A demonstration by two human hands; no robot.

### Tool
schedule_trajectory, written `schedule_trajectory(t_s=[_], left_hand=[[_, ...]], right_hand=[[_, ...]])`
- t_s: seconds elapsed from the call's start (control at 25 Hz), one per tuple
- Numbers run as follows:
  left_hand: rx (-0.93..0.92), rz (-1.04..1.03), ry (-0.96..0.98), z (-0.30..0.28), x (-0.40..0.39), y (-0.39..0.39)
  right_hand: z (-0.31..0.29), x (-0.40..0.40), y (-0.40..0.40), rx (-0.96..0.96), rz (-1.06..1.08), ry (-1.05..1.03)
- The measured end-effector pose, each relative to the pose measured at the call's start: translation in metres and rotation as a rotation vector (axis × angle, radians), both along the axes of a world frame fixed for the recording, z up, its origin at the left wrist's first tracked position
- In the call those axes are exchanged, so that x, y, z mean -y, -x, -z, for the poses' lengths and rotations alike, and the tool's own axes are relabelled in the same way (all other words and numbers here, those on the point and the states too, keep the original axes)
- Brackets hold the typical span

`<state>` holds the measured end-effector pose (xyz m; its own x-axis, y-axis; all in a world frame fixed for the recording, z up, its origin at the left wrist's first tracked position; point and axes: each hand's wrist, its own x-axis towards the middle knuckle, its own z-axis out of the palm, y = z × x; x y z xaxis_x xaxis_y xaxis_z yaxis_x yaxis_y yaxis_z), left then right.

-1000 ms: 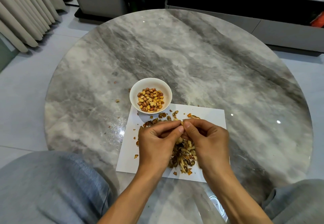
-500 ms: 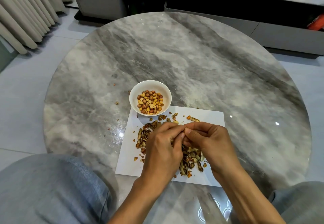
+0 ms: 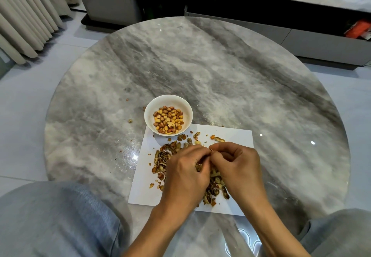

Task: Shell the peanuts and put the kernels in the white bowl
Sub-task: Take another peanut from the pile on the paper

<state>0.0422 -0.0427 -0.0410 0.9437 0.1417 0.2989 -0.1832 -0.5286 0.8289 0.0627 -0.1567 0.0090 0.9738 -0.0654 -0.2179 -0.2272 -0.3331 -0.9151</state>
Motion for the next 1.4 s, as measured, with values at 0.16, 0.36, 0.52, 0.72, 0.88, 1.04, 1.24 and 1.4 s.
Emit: schedule_trajectory(t_s=[0.16,0.36,0.52,0.72,0.88,1.04,1.24,1.4], left_hand=[[-0.215,-0.080,0.368,-0.001,0.000,-0.002],[-0.097,-0.085,0.357,-0.006,-0.001,-0.002],[-0.063,-0.112,0.394,-0.005,-0.008,-0.006],[0.063,-0.022,-0.012,-0.005,-0.007,-0.006],[0.204,-0.084,-0.293,-0.004,-0.012,-0.008],[0.113,-0.109,-0.208,-0.011,-0.014,-0.013],[-0.020,-0.051,0.088,-0.021,-0.017,-0.012],[0.006,0.028,-0.097,-0.022,-0.018,-0.012]], right_hand=[[0.001,-0.003,0.001,0.071,-0.015,0.084],[0.002,-0.011,0.000,0.026,0.135,-0.062],[0.002,-0.013,-0.009,-0.199,0.220,-0.420],[0.008,-0.015,-0.010,-0.252,0.225,-0.488],[0.007,-0.027,-0.012,-0.212,0.252,-0.460],[0.001,-0.028,-0.012,-0.232,0.287,-0.505],[-0.002,-0.014,-0.015,-0.330,0.244,-0.608],[0.002,-0.008,-0.013,-0.326,0.214,-0.537]])
